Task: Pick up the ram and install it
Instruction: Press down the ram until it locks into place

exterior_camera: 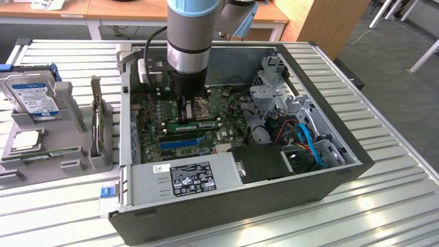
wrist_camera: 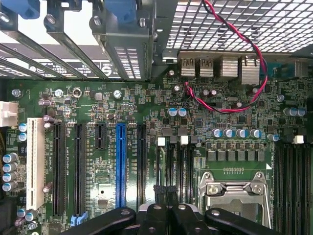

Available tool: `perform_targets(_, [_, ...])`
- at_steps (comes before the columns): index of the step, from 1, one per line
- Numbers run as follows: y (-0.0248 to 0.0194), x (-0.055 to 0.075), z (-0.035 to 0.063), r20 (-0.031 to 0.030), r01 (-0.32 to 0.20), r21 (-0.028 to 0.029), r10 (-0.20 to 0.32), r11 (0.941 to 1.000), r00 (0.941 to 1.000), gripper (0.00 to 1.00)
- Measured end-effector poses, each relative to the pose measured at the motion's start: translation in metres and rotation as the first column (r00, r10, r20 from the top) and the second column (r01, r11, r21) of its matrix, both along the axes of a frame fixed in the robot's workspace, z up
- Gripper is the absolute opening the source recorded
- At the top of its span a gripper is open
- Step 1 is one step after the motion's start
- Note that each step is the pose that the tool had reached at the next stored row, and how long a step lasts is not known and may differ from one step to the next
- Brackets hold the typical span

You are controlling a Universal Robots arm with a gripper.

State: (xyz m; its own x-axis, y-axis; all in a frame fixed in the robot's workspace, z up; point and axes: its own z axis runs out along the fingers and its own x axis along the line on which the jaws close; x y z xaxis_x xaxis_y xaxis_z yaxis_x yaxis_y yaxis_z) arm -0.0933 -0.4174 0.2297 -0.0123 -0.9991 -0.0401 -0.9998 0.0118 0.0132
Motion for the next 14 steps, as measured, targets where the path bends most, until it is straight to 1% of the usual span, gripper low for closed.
perform_targets(14, [0.0,0.0,-0.0034,0.0,0.0,0.0002,0.0,1.0,1.0,0.1])
